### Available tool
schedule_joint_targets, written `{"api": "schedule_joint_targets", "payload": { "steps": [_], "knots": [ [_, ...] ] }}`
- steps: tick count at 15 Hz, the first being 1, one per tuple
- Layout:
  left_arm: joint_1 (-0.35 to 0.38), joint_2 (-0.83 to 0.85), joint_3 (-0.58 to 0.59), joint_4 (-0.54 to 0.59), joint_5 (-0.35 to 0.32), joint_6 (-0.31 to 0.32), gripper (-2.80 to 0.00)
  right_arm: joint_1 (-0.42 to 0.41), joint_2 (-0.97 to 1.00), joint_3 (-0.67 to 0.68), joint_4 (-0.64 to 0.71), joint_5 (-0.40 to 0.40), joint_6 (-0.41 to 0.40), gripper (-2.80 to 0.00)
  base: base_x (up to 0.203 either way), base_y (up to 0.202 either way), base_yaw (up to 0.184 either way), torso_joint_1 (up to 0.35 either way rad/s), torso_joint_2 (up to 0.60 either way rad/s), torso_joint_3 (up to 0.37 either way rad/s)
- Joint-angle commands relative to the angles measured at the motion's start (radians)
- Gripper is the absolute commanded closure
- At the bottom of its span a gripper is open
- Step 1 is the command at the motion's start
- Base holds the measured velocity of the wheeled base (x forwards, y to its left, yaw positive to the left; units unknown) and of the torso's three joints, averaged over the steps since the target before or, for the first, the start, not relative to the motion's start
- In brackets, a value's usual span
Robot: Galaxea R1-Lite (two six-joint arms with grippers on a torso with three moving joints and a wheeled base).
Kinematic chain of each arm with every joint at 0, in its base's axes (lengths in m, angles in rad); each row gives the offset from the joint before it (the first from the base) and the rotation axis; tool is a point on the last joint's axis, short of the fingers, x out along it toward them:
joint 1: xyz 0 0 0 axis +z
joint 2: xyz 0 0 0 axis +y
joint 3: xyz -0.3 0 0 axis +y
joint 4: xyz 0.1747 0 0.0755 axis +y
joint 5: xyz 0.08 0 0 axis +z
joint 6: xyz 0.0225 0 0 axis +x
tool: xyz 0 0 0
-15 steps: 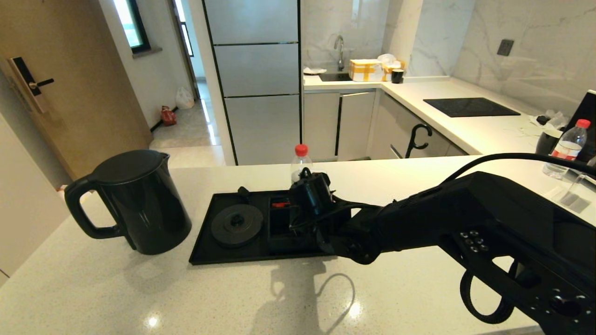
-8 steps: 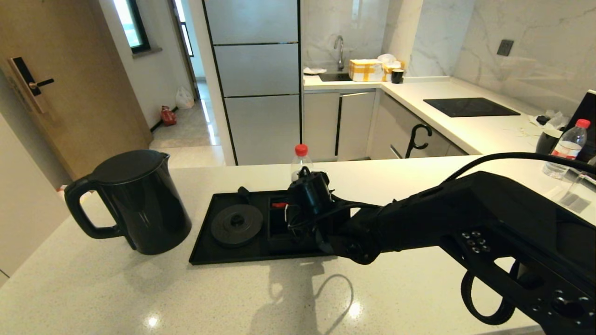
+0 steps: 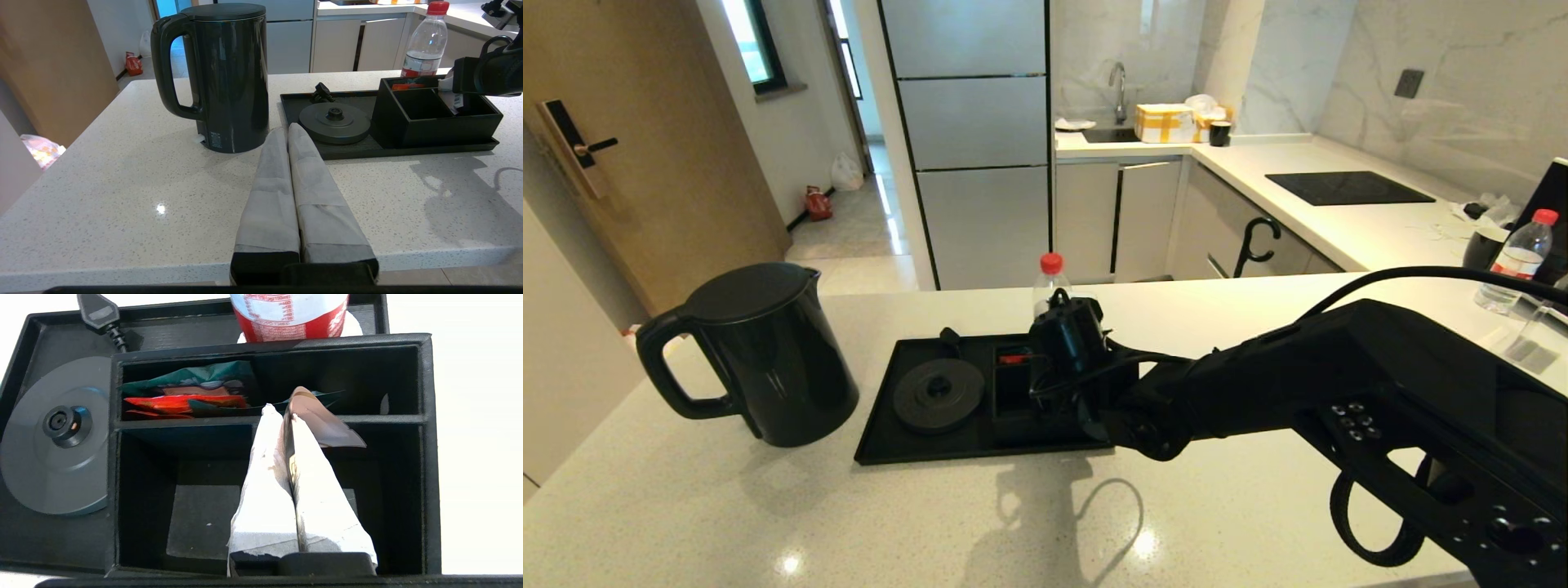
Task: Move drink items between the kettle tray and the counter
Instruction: Pick up the tea bag, then place it on the right
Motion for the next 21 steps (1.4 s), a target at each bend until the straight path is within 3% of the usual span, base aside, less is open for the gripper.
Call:
{"api": "schedule_joint_targets", "payload": {
  "steps": [1,13,16,20,21],
  "knots": [
    [0.000,0.001,0.040,-0.001,0.000,0.000,0.00,0.001,-0.001,0.002,-0.001,-0.002,0.002,0.00,0.000,0.000,0.000,0.000,0.00,0.000],
    [0.000,0.001,0.040,-0.001,0.000,0.000,0.00,-0.029,-0.117,0.021,0.006,-0.002,0.002,0.00,0.000,0.000,0.000,0.000,0.00,0.000],
    [0.000,0.001,0.040,-0.001,0.000,0.000,0.00,-0.130,-0.185,-0.002,0.060,-0.002,-0.004,0.00,0.000,0.000,0.000,0.000,0.00,0.000],
    [0.000,-0.001,0.040,-0.001,0.000,0.000,0.00,-0.154,-0.201,-0.007,0.090,-0.009,-0.005,0.00,0.000,0.000,0.000,0.000,0.00,0.000],
    [0.000,0.001,0.040,-0.001,0.000,0.000,0.00,-0.196,-0.235,0.020,0.116,-0.028,-0.002,0.00,0.000,0.000,0.000,0.000,0.00,0.000]
  ]
}}
